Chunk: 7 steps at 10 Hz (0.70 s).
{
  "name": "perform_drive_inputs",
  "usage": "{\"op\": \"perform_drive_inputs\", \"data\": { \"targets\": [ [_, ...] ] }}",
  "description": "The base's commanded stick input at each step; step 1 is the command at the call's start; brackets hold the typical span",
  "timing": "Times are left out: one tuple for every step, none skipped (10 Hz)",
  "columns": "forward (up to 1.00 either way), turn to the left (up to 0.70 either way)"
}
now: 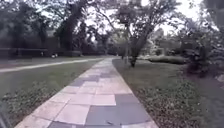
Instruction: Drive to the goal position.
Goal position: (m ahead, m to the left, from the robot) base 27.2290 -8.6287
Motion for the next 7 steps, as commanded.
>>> {"op": "perform_drive_inputs", "data": {
  "targets": [
    [0.7, 0.07],
    [0.7, 0.0],
    [0.7, 0.0],
    [0.7, 0.0],
    [0.7, 0.0],
    [0.7, 0.0],
    [0.7, 0.0]
  ]
}}
